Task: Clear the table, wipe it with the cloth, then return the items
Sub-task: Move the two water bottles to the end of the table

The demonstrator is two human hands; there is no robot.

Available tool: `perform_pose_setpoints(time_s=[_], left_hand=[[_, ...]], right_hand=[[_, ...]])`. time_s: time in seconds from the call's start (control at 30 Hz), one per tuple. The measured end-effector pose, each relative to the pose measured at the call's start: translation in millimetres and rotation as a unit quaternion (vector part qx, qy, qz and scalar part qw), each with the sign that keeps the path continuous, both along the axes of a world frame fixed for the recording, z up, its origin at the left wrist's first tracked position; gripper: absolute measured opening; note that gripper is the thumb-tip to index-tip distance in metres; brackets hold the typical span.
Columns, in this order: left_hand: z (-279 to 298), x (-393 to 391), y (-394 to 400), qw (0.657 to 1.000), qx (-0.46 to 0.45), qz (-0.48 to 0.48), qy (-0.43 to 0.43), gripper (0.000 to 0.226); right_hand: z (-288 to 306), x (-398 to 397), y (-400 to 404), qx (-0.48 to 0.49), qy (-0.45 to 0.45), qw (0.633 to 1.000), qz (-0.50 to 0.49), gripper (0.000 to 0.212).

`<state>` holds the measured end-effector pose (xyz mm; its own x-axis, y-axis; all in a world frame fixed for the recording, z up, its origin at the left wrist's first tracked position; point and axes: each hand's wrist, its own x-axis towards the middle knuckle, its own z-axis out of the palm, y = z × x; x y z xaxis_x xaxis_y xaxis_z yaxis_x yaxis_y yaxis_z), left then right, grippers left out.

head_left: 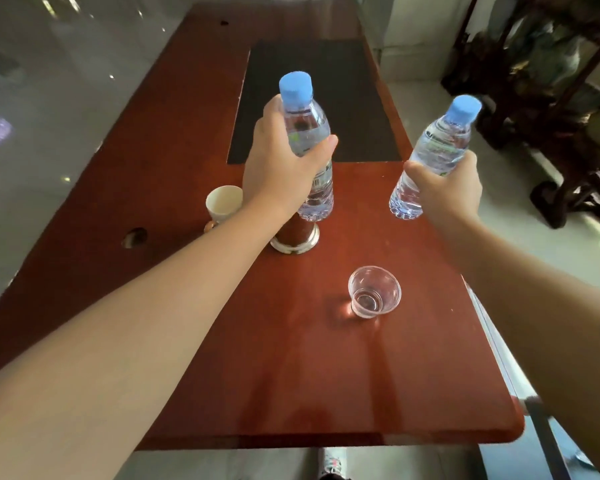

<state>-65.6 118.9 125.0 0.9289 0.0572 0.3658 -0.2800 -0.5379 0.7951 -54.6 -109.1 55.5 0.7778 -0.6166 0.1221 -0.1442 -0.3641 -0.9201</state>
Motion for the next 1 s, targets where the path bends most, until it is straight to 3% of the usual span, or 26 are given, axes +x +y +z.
perform_pose_setpoints(time_s=[0.23,0.57,1.0], left_hand=[[20,-30,105,0.998,-0.012,0.066,-0.018,0.071],[-5,-75,252,0.966,0.002,0.260,0.009,0.056],[-89,-163,359,0.918,-0.038,0.387,0.075,0.044]], right_hand=[[51,-8,88,-0.002,-0.034,0.999,0.029,0.051],[81,-7,224,0.010,-0.050,0.988,0.148,0.051],[-5,-20,399,-0.015,0.032,0.928,0.371,0.060]])
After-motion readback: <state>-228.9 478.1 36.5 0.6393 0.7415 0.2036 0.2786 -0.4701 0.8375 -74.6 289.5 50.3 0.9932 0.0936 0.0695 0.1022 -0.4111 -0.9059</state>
